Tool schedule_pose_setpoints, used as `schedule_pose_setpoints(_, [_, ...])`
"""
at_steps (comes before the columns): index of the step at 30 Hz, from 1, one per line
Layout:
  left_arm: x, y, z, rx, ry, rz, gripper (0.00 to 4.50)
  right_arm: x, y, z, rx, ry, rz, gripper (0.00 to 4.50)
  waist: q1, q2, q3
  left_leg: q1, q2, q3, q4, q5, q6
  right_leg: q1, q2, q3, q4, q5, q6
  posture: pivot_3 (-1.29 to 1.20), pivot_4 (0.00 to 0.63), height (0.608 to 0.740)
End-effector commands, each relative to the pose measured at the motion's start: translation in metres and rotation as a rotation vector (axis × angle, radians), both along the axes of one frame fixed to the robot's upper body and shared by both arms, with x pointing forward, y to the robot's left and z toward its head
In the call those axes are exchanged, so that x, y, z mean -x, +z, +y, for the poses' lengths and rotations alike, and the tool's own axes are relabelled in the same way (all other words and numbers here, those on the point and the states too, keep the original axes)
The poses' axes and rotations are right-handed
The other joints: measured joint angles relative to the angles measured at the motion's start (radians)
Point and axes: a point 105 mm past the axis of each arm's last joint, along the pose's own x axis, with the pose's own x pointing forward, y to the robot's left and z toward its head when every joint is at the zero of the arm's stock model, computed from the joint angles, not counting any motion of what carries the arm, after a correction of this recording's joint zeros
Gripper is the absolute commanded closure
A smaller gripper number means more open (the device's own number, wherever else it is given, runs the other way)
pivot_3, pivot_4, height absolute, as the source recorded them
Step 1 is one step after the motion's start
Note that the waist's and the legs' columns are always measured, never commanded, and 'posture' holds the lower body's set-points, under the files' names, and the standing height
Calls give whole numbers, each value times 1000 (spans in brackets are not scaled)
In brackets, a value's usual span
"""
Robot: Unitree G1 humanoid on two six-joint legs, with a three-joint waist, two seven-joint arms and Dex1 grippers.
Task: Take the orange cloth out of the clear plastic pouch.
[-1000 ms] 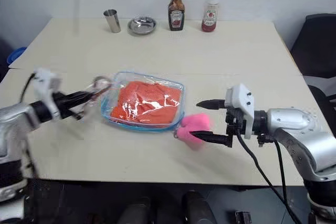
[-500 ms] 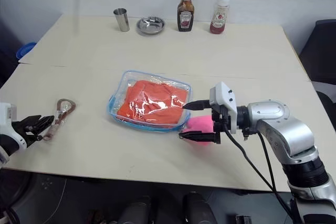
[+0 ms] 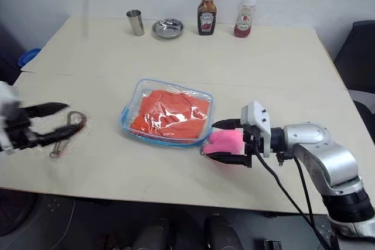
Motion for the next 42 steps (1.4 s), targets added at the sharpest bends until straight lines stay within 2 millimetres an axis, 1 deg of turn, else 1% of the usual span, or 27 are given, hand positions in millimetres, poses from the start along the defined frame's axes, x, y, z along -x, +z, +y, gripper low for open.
schedule_pose_setpoints(1, [-24, -26, -10, -380, -183, -63, 567, 6, 12, -4, -3, -27, -55, 0, -4, 0, 0, 0, 0, 0, -1, 0, 0, 0, 0, 0, 0, 0, 0, 0, 150, 740])
schedule_pose_setpoints(2, [-33, -32, -10, -447, -218, -82, 567, 7, 12, -5, -3, -35, -56, 0, -8, 0, 0, 1, 0, 0, -2, 1, 0, -1, 1, 0, 0, 0, 0, 0, 150, 740])
schedule_pose_setpoints(4, [-53, -38, -10, -513, -258, -129, 567, 9, 12, -6, -3, -51, -58, 0, -11, 0, 0, 1, -2, 0, -7, 4, 0, -1, 0, 0, 0, 0, 0, 0, 150, 740])
schedule_pose_setpoints(5, [-60, -40, -10, -534, -274, -144, 567, 9, 12, -6, -4, -57, -58, 0, -14, 0, 0, 0, -2, 0, -7, 4, 0, -3, 0, 0, 0, 0, 0, 0, 150, 740])
schedule_pose_setpoints(8, [-80, -43, -21, -576, -345, -199, 567, 12, 13, -7, -12, -86, -61, 0, -13, 0, 0, -1, -2, 3, -8, 4, 0, -5, 1, 2, 2, 0, 0, 0, 150, 740])
schedule_pose_setpoints(10, [-87, -46, -28, -581, -391, -210, 567, 15, 12, -8, -13, -103, -61, 0, -11, 0, 0, -2, -2, 3, -7, 6, -3, -5, 0, 2, 3, 0, 0, 0, 150, 740])
schedule_pose_setpoints(14, [-93, -51, -32, -575, -440, -205, 567, 20, 9, -9, -14, -132, -58, 0, -11, 0, 0, -3, -2, 3, -6, 6, -3, -5, 0, 2, 4, 0, 0, 0, 150, 740])
schedule_pose_setpoints(17, [-94, -51, -34, -533, -451, -192, 1144, 20, 9, -10, -17, -153, -61, 0, -11, 0, 0, -3, -2, 3, -4, 6, -3, -5, 0, 2, 4, 0, 0, 0, 150, 740])
schedule_pose_setpoints(22, [-87, -52, -40, -467, -489, -143, 2696, 20, 10, -10, -17, -162, -67, 0, -10, -1, 0, -3, -2, 2, -1, 6, -3, -5, 0, 2, 4, 0, 0, 0, 150, 740])
schedule_pose_setpoints(23, [-82, -52, -43, -448, -501, -128, 3079, 19, 10, -10, -14, -163, -69, 0, -10, -1, 0, -3, -2, 2, -1, 6, -3, -5, 0, 2, 4, 0, 0, 0, 150, 740])
schedule_pose_setpoints(25, [-71, -55, -48, -413, -521, -79, 3681, 19, 10, -10, -11, -164, -70, 0, -11, 0, 0, -3, -2, 2, -1, 6, -3, -5, 0, 2, 5, 0, 0, 0, 150, 740])
schedule_pose_setpoints(27, [-59, -60, -53, -410, -532, -46, 4255, 19, 9, -11, -8, -166, -68, 0, -12, 0, 0, -3, -2, 2, -1, 6, -3, -5, 0, 2, 7, 0, 0, 0, 150, 740])
schedule_pose_setpoints(28, [-54, -62, -56, -410, -522, -38, 4427, 19, 8, -11, -4, -169, -66, 0, -13, -1, 0, -3, -2, 2, -1, 6, -3, -5, 0, 2, 7, 0, 0, 0, 150, 740])
schedule_pose_setpoints(31, [-45, -65, -62, -413, -478, -35, 4427, 18, 3, -16, 22, -188, -62, 0, -11, 0, 0, -3, -2, 2, -1, 6, -3, -5, 0, 2, 7, 0, 0, 0, 150, 740])
schedule_pose_setpoints(34, [-42, -69, -63, -436, -444, -55, 4427, 14, -2, -24, 52, -236, -60, 0, -10, -1, 0, -3, -2, 2, 0, 5, -2, -4, 0, 2, 4, 0, 0, 0, 150, 740])
schedule_pose_setpoints(37, [-43, -73, -62, -443, -403, -70, 4427, 4, -6, -40, 55, -346, -47, 0, -10, -1, 0, -2, -2, 2, 0, 4, 0, -3, 0, 2, 4, 0, 1, 0, 150, 740])
schedule_pose_setpoints(39, [-43, -74, -62, -426, -384, -75, 4427, 1, -8, -49, 43, -400, -30, 0, -9, -1, 0, -2, -2, 2, 0, 3, 1, -3, 0, 2, 4, 0, 0, 0, 150, 740])
schedule_pose_setpoints(42, [-43, -74, -63, -394, -368, -80, 3814, 1, -10, -58, 11, -454, 6, 0, -9, -1, 0, -2, -2, 2, 0, 3, 1, -3, 0, 2, 5, 0, 0, 0, 150, 740])
